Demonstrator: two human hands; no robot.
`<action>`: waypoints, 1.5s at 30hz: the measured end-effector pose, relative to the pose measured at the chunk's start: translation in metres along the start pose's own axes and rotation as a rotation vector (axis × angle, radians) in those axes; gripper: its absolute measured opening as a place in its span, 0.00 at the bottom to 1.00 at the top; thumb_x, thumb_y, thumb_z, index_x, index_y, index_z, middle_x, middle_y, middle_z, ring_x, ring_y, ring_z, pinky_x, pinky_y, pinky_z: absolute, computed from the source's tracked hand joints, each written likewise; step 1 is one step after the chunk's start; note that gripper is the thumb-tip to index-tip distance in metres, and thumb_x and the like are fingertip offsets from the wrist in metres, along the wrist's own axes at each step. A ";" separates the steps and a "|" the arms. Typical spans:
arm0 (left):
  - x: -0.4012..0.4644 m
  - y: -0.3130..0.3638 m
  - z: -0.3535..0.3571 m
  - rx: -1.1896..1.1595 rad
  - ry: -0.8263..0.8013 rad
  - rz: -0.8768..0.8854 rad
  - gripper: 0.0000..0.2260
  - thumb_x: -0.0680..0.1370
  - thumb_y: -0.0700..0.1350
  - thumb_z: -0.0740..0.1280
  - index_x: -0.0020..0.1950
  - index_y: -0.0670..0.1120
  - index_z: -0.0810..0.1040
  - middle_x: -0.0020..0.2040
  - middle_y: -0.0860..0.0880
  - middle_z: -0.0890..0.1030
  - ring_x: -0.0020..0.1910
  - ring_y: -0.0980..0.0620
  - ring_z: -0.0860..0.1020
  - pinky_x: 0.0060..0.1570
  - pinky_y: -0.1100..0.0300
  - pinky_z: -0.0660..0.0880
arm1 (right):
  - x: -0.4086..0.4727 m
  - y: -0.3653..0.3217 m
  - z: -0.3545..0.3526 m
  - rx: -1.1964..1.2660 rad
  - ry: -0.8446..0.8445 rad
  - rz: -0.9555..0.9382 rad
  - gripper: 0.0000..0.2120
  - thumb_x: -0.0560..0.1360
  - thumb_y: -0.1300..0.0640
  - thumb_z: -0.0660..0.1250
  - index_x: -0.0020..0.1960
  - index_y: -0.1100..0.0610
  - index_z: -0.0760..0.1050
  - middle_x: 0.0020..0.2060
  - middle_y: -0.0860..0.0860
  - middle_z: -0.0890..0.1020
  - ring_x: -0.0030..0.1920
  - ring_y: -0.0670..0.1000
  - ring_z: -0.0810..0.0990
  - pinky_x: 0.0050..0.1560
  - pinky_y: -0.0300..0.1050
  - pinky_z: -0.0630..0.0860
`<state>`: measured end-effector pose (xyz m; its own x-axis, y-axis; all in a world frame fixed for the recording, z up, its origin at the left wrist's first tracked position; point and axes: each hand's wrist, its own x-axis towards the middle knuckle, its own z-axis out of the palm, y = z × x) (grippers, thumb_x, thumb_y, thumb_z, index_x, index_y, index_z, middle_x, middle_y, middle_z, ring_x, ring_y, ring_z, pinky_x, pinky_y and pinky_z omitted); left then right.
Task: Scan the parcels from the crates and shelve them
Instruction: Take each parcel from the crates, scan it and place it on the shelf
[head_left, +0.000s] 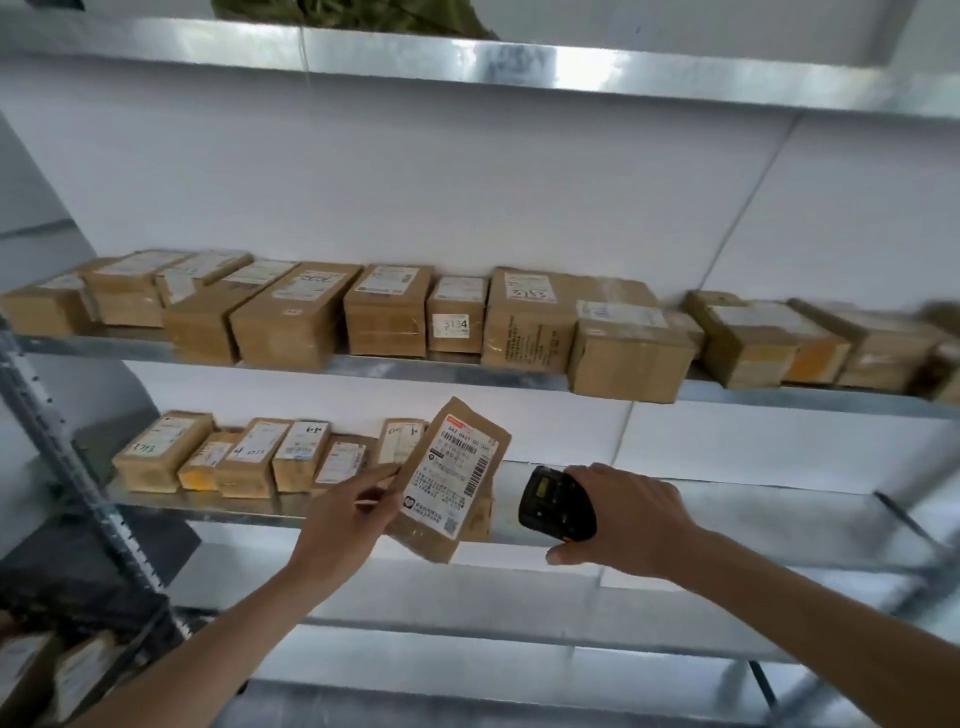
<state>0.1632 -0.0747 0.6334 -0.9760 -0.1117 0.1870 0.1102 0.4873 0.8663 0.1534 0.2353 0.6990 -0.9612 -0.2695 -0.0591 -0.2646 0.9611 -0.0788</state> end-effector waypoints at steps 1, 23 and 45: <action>0.003 0.004 0.004 -0.005 -0.010 0.000 0.14 0.79 0.45 0.70 0.54 0.67 0.77 0.47 0.59 0.86 0.46 0.59 0.85 0.45 0.53 0.84 | -0.001 0.005 -0.004 -0.012 0.007 0.011 0.35 0.65 0.25 0.72 0.65 0.42 0.70 0.55 0.41 0.79 0.54 0.48 0.79 0.49 0.46 0.72; 0.016 0.047 0.060 0.036 -0.070 0.022 0.15 0.79 0.46 0.70 0.66 0.53 0.79 0.50 0.54 0.85 0.50 0.51 0.84 0.46 0.48 0.84 | -0.031 0.072 -0.016 -0.204 0.053 0.136 0.33 0.66 0.28 0.72 0.64 0.44 0.71 0.53 0.42 0.78 0.54 0.50 0.79 0.47 0.46 0.67; 0.023 0.051 0.095 -0.012 -0.086 -0.004 0.16 0.79 0.44 0.70 0.67 0.52 0.79 0.50 0.53 0.85 0.51 0.54 0.83 0.48 0.55 0.83 | -0.023 0.104 -0.009 -0.175 0.001 0.156 0.35 0.63 0.28 0.75 0.63 0.45 0.71 0.51 0.42 0.78 0.51 0.50 0.80 0.46 0.46 0.68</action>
<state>0.1285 0.0298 0.6380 -0.9889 -0.0389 0.1435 0.1079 0.4761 0.8727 0.1471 0.3421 0.7015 -0.9915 -0.1172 -0.0557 -0.1226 0.9869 0.1050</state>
